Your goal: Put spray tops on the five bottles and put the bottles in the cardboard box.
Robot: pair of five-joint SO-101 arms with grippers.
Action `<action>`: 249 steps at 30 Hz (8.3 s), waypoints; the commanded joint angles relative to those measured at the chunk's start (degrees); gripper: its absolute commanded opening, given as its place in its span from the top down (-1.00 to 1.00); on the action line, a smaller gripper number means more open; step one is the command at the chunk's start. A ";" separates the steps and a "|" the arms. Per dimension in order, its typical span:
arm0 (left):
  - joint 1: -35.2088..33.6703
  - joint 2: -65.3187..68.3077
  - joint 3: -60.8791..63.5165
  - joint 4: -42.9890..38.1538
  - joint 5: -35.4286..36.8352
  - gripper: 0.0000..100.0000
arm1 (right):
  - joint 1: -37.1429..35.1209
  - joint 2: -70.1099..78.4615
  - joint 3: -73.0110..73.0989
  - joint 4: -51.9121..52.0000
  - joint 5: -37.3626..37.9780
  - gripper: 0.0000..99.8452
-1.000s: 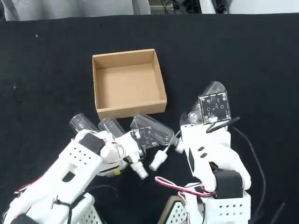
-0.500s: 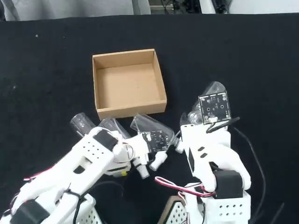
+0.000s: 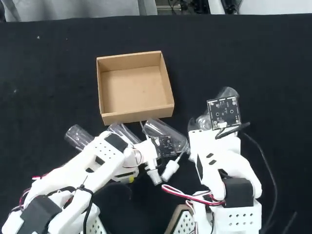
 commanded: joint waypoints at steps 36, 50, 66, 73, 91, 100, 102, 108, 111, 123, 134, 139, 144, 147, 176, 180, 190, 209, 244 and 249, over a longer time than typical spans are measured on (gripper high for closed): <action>0.75 -1.05 -7.08 -0.88 13.45 0.84 | 1.23 -0.75 -0.22 -2.64 -0.35 0.73; -4.44 -18.73 -5.49 -0.88 20.48 0.84 | 1.23 -0.66 -0.22 -2.64 -0.53 0.73; -4.53 -29.89 -10.77 -0.53 23.91 0.94 | 0.97 -0.66 -0.22 -2.73 -0.79 0.73; -4.53 -32.97 -14.64 -0.53 29.19 0.94 | 0.97 -0.66 -0.22 -2.73 -0.79 0.73; -4.53 -40.53 -19.65 -0.70 32.62 0.94 | 0.97 -0.66 3.65 -7.82 -0.88 0.73; -9.01 -44.31 -19.56 -0.97 42.46 0.94 | 0.88 -0.75 3.65 -7.91 -0.88 0.73; -9.19 -44.31 -19.74 -1.05 44.84 0.94 | 0.79 -0.75 3.65 -8.00 -0.88 0.73; -11.74 -44.31 -17.19 -5.54 52.13 0.94 | -2.37 -0.75 3.82 -8.00 -0.88 0.73; -14.64 -44.31 -16.31 -6.86 54.68 0.94 | -2.55 -0.75 3.82 -8.00 -0.88 0.73; -21.58 -44.31 -16.13 -7.56 66.99 0.94 | -4.31 -0.66 3.82 -8.00 -0.88 0.73; -26.59 -44.31 -16.04 -7.56 76.40 0.94 | -7.82 -0.66 7.78 -12.31 -0.88 0.73; -28.00 -44.31 -16.04 -7.56 80.26 0.94 | -8.00 -0.66 7.69 -12.22 -0.88 0.73; -28.00 -44.31 -15.96 -7.21 83.43 0.94 | -10.20 -0.66 7.34 -12.04 -0.53 0.73; -28.18 -44.31 -15.43 -7.30 83.43 0.94 | -10.20 -0.13 7.34 -12.40 -0.44 0.73; -31.08 -44.40 -12.26 -7.65 83.34 0.94 | -3.16 24.57 -0.13 -21.27 1.23 0.73; -31.34 -44.40 -12.26 -7.65 83.34 0.94 | -2.81 29.93 -0.40 -25.23 1.32 0.73; -31.34 -44.40 -12.09 -7.65 83.34 0.94 | -2.81 38.81 -0.13 -34.90 1.32 0.73; -31.34 -44.40 -12.09 -7.56 83.43 0.94 | -2.73 50.51 -0.04 -47.12 -2.64 0.73; -31.34 -44.40 -12.09 -7.65 83.52 0.94 | -2.81 27.30 -11.56 -10.20 3.16 0.62; -31.43 -44.40 -12.00 -7.65 83.52 0.94 | -3.08 27.74 -19.21 1.76 3.16 0.58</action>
